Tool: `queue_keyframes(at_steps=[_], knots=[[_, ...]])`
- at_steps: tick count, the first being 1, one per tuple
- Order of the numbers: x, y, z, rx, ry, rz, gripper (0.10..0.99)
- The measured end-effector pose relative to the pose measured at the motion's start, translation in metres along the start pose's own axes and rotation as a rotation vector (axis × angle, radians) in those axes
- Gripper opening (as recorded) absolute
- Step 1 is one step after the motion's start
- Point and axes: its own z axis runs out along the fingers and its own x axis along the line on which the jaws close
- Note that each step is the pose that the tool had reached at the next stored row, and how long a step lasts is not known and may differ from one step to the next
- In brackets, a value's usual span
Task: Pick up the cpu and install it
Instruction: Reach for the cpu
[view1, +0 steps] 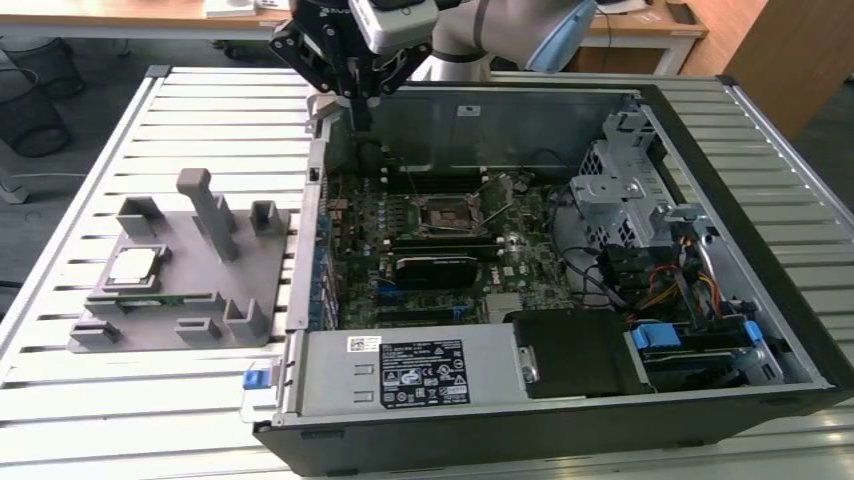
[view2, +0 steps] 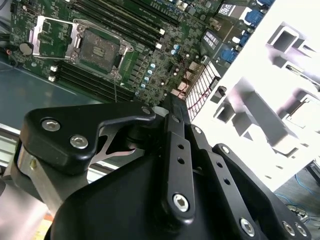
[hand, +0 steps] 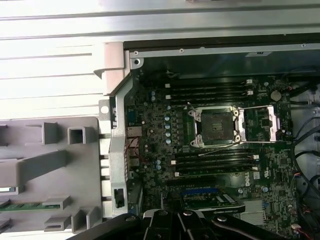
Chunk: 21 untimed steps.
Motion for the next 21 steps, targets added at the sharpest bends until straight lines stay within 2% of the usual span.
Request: queue_keyframes(at_steps=[21], knots=[[0.0132, -0.001, 0.0, 0.0, 0.0, 0.0, 0.106]])
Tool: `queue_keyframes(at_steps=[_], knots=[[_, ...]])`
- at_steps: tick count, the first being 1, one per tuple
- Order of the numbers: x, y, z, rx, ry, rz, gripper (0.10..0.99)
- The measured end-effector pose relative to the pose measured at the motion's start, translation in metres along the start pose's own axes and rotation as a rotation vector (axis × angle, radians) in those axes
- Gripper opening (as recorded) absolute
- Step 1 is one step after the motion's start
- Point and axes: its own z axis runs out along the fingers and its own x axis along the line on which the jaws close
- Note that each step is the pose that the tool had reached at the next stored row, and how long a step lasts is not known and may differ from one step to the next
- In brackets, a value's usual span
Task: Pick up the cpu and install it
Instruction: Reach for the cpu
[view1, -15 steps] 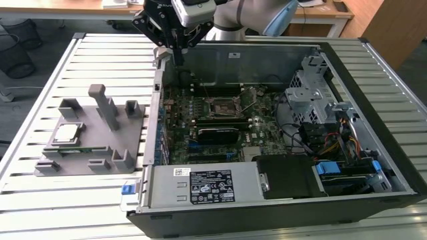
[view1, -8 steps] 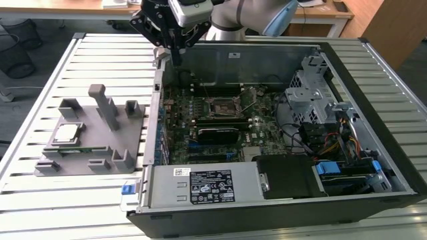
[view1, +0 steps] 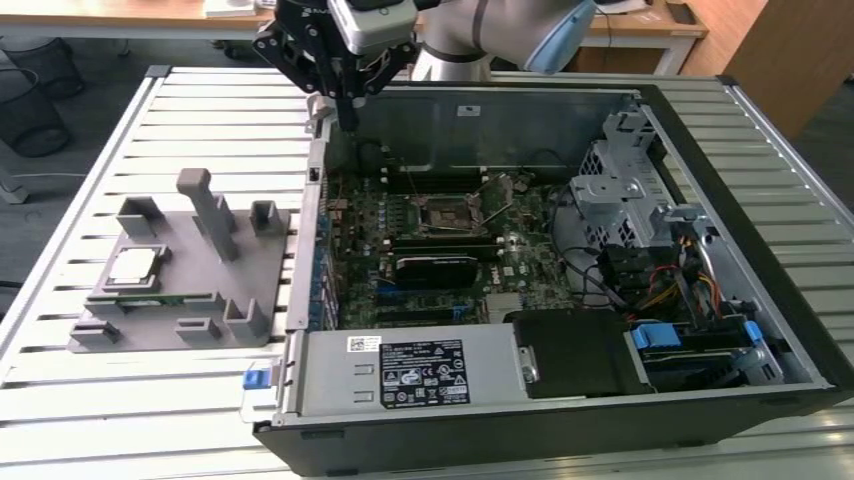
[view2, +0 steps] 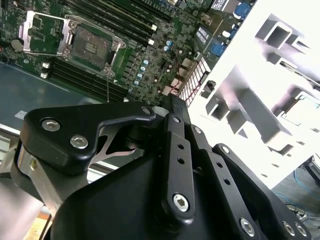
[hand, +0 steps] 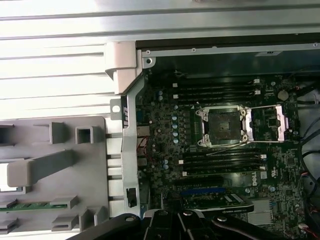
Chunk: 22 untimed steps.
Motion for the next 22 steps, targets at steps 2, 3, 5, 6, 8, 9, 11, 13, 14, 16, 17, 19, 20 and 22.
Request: queue_keyframes(at_steps=[2, 3, 5, 6, 8, 9, 11, 13, 14, 16, 17, 19, 20, 22], knots=[[0.0013, -0.0001, 0.0, 0.0, 0.0, 0.0, 0.106], [0.0019, -0.0002, 0.0, 0.0, 0.0, 0.0, 0.106], [0.0033, -0.0003, 0.0, 0.0, 0.0, 0.0, 0.106], [0.004, -0.0003, 0.0, 0.0, 0.0001, 0.0, 0.106], [0.0056, -0.0004, 0.0, 0.0, 0.0, 0.0, 0.106], [0.0063, -0.0005, 0.0, 0.0, 0.0, 0.0, 0.106], [0.0078, -0.0006, 0.0001, 0.0, 0.0, 0.0, 0.106], [0.01, -0.0008, 0.0, 0.0, 0.0001, 0.0, 0.106], [0.0116, -0.0009, 0.0, 0.0, 0.0001, 0.0, 0.106], [0.0154, -0.0012, 0.0001, 0.0, 0.0001, 0.0, 0.106], [0.0169, -0.0013, 0.0001, 0.0, 0.0, 0.0, 0.106], [0.0201, -0.0016, 0.0002, 0.0, 0.0001, 0.0, 0.106], [0.0217, -0.0017, 0.0002, 0.0, 0.0001, 0.0, 0.106], [0.0249, -0.0019, 0.0003, 0.0, 0.0, 0.0, 0.106]])
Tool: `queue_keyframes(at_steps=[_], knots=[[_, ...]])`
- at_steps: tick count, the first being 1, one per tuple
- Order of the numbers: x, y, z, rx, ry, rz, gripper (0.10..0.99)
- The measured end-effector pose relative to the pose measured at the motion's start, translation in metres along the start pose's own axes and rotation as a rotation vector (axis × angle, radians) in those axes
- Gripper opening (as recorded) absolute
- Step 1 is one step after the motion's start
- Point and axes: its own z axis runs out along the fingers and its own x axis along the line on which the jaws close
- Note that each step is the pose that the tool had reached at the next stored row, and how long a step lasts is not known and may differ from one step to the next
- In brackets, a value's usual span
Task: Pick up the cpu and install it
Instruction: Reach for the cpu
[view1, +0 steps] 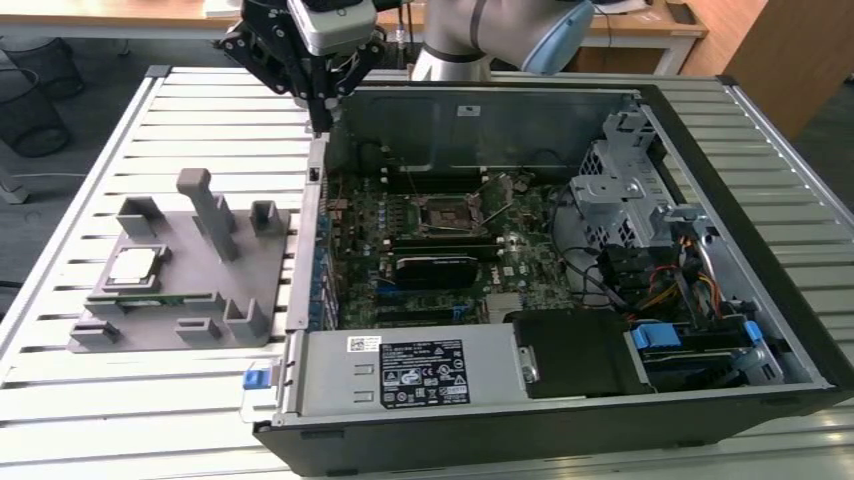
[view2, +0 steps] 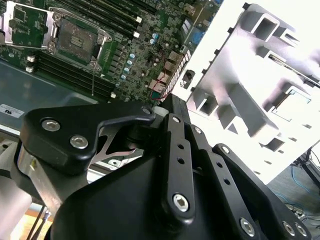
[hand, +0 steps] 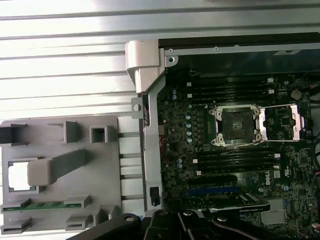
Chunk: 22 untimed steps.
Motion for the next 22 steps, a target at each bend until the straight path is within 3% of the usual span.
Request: queue_keyframes(at_steps=[22], knots=[[0.0251, -0.002, 0.0014, 0.0, 0.002, 0.0, 0.106]])
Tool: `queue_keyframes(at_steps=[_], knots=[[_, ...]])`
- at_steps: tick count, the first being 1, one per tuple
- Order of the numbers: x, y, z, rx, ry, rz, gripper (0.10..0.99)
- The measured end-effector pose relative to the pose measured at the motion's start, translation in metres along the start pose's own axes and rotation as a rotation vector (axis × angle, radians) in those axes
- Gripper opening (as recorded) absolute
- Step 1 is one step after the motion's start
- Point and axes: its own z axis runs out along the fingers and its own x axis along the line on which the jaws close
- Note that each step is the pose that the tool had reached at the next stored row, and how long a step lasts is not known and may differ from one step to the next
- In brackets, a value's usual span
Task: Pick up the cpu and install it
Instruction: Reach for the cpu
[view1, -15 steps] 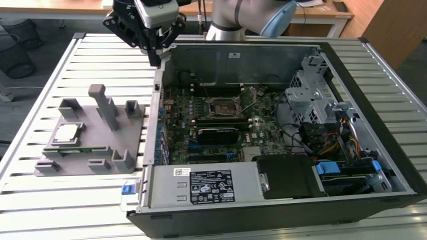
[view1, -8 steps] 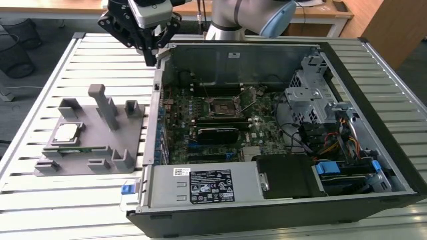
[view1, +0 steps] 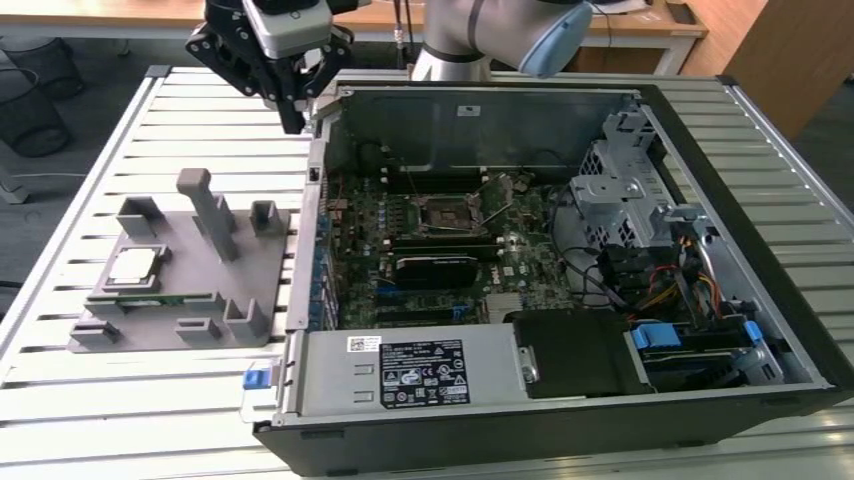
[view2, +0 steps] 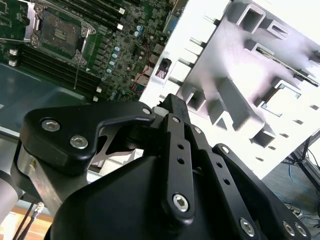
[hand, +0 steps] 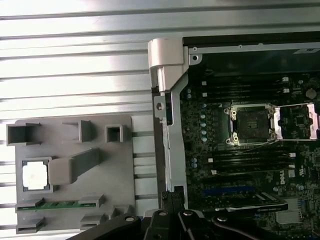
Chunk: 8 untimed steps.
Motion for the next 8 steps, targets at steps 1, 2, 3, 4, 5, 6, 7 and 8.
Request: queue_keyframes(at_steps=[1, 2, 3, 4, 5, 6, 7, 8], knots=[[0.001, -0.0001, 0.0001, 0.0, 0.0001, 0.0, 0.106], [0.002, -0.0002, 0.0002, 0.0, 0.0002, 0.0, 0.106], [0.003, -0.0003, 0.0002, 0.0, 0.0004, 0.0, 0.106], [0.004, -0.0003, 0.0003, 0.0, 0.0004, 0.0, 0.106], [0.005, -0.0004, 0.0004, 0.0, 0.0006, 0.0, 0.106], [0.0061, -0.0005, 0.0004, 0.0, 0.0007, 0.0, 0.106], [0.0071, -0.0006, 0.0005, 0.0, 0.0008, 0.0, 0.106], [0.0083, -0.0007, 0.0006, 0.0, 0.001, 0.0, 0.106]])
